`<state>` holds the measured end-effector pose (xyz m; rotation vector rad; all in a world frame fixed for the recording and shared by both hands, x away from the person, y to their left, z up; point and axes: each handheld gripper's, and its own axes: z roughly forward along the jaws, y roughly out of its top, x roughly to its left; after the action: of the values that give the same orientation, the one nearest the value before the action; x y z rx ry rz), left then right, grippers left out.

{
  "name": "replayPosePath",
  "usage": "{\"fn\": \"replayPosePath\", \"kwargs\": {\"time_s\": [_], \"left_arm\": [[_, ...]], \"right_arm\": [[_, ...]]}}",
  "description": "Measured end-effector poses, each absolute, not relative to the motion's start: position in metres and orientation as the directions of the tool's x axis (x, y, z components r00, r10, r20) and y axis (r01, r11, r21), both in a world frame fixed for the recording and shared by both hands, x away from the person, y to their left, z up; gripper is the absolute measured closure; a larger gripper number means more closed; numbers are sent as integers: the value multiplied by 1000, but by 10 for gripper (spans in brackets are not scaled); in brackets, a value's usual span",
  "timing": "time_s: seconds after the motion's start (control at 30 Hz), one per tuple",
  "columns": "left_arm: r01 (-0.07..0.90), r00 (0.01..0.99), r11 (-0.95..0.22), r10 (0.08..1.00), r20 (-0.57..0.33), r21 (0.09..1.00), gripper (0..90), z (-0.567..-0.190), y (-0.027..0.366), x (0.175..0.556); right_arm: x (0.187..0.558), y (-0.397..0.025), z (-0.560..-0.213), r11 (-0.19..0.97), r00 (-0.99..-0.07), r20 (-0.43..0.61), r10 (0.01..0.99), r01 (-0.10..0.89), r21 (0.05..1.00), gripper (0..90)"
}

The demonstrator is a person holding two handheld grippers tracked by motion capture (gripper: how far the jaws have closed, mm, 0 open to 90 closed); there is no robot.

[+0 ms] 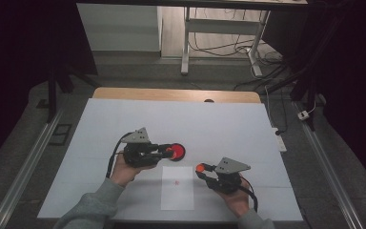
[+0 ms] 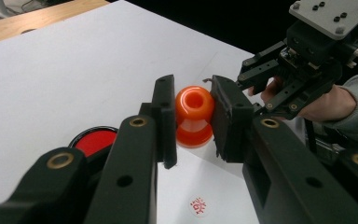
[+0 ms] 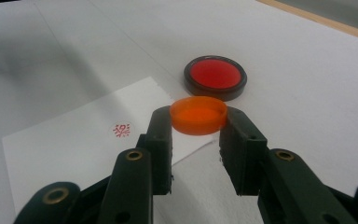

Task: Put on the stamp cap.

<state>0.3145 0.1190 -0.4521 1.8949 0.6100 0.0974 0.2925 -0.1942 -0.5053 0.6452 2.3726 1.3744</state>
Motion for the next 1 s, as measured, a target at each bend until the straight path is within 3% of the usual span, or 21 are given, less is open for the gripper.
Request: {"fn": "replayPosePath", "kwargs": {"time_s": [1.0], "left_arm": [[375,874,-314,433,-220,872,718,-463,103,315]], "right_arm": [[295,-158,-508,439,-876,-44,481,196,877,645]]}}
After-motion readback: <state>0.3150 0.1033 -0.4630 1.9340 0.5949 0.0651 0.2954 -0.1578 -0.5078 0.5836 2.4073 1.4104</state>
